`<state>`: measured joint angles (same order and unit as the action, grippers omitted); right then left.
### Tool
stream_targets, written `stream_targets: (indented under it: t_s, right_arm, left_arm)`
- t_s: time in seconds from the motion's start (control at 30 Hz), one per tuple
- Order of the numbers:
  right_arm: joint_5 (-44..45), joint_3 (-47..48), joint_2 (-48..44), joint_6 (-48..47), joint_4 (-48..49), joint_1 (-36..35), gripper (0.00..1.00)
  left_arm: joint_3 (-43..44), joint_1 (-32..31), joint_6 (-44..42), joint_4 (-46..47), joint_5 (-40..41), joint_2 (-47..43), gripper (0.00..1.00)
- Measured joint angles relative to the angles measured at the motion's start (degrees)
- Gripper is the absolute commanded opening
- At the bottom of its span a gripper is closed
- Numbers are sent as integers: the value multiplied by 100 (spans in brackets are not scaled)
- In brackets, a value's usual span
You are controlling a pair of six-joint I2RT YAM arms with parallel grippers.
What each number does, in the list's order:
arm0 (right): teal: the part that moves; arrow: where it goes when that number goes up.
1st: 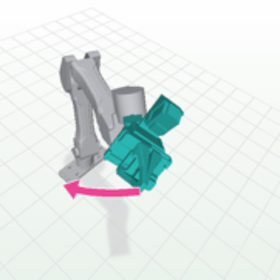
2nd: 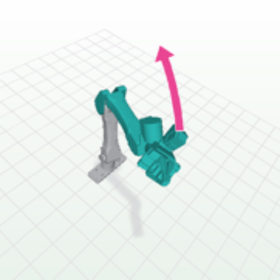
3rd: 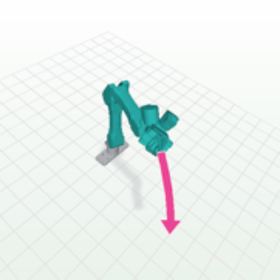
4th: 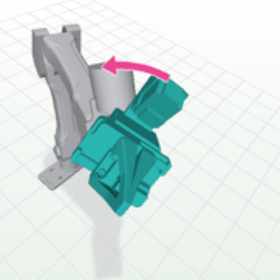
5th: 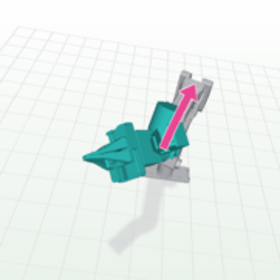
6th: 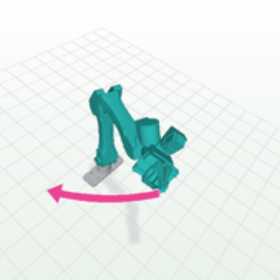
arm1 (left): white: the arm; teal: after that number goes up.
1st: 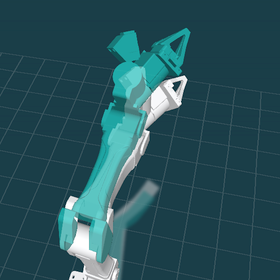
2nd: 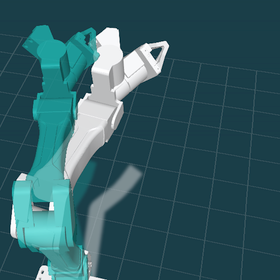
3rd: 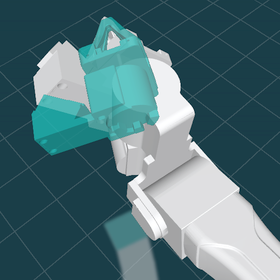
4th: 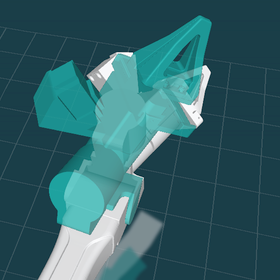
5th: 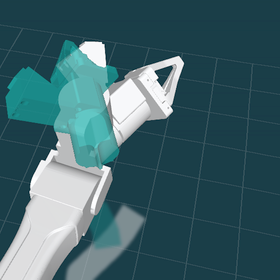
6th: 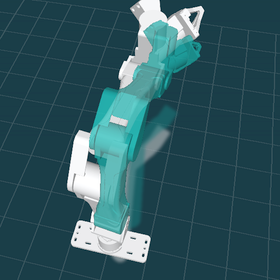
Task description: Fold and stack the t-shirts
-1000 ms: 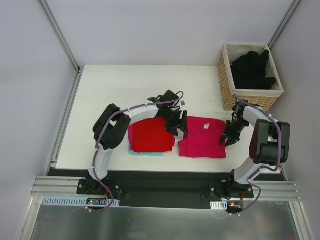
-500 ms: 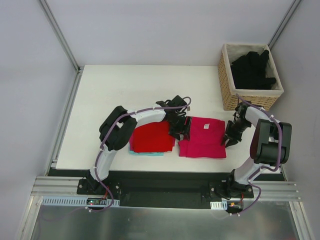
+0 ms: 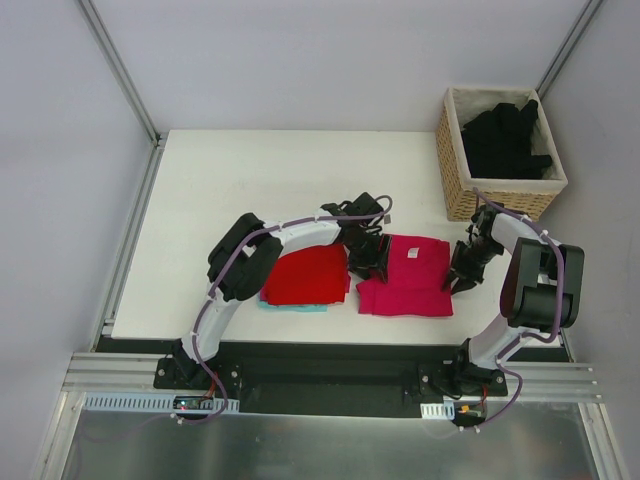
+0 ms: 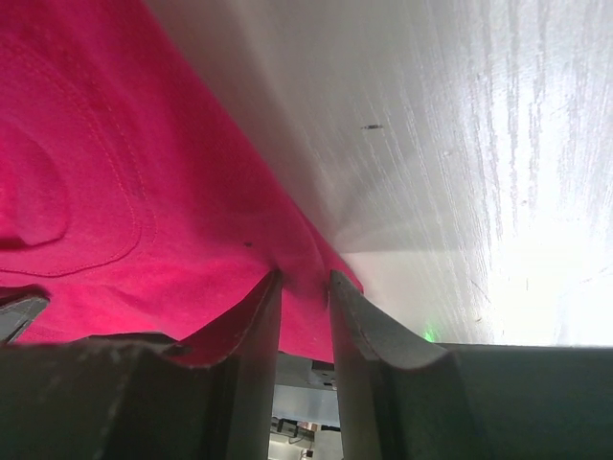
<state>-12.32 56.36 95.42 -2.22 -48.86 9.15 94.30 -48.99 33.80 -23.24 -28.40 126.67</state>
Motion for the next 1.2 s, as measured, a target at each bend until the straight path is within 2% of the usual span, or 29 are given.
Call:
stream_targets:
  t_s: [0.17,0.3,0.37,0.4,0.47,0.5,0.6,0.97,1.2]
  right_arm:
    - [7,-15,13,2,2,0,33]
    - [-7,-15,162,9,26,-2,31]
    - [-37,-15,251,24,50,-24,24]
    - [-66,-15,297,44,68,-42,12]
    - [-140,-4,372,81,66,-109,2]
    - [-175,7,393,79,46,-146,1]
    - [-212,28,422,122,17,-293,1]
    - [-234,160,188,369,-2,-704,1]
    - [-404,1255,-739,706,-302,-977,1]
  left_arm:
    - [0,-9,7,-7,2,2,45]
    - [0,-9,11,-9,15,20,35]
    - [0,-9,4,-4,9,46,29]
    - [0,-9,11,-7,11,52,23]
    - [0,-9,4,-9,9,66,17]
    - [0,-9,0,-13,9,72,10]
    - [4,28,-20,-50,-11,72,0]
    - [-13,264,-20,-170,-109,44,0]
    - [-223,597,-20,-229,-114,-448,0]
